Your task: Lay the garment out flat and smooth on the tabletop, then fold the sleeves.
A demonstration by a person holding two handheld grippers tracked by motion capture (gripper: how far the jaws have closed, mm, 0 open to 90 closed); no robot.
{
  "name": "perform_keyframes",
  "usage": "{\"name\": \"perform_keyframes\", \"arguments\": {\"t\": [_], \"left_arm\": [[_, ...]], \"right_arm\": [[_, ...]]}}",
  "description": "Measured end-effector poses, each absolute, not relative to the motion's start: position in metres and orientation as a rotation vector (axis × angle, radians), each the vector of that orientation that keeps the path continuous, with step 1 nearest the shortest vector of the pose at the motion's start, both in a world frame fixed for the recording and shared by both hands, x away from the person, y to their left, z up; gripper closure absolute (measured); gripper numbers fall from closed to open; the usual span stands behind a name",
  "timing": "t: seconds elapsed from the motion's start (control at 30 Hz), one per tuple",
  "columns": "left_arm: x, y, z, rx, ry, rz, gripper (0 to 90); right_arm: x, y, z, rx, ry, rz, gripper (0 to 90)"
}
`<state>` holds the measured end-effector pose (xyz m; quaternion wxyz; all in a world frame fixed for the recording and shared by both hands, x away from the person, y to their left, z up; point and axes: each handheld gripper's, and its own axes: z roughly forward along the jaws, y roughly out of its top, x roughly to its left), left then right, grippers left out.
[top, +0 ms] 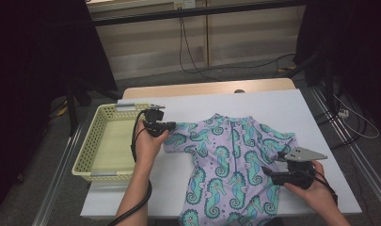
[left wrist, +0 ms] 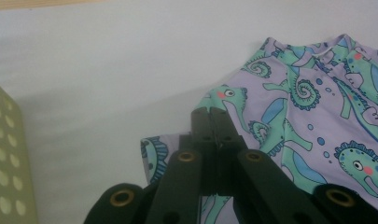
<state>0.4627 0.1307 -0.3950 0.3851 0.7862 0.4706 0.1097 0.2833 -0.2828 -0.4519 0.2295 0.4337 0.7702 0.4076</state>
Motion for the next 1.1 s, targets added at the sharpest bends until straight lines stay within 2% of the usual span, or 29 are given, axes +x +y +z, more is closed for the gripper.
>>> {"name": "perform_keyframes", "arguments": {"t": [0.57,1.1], "left_arm": [[0.459,0.112,-0.383,2.002,1.155,0.192,90.0],[0.452,0.061,-0.382,2.022,1.069,0.140,90.0]], "right_arm": [[0.283,-0.282,-0.450,1.179,2.114,1.144,18.5],[0.287,-0.278,-0.450,1.169,2.121,1.156,18.3]]}}
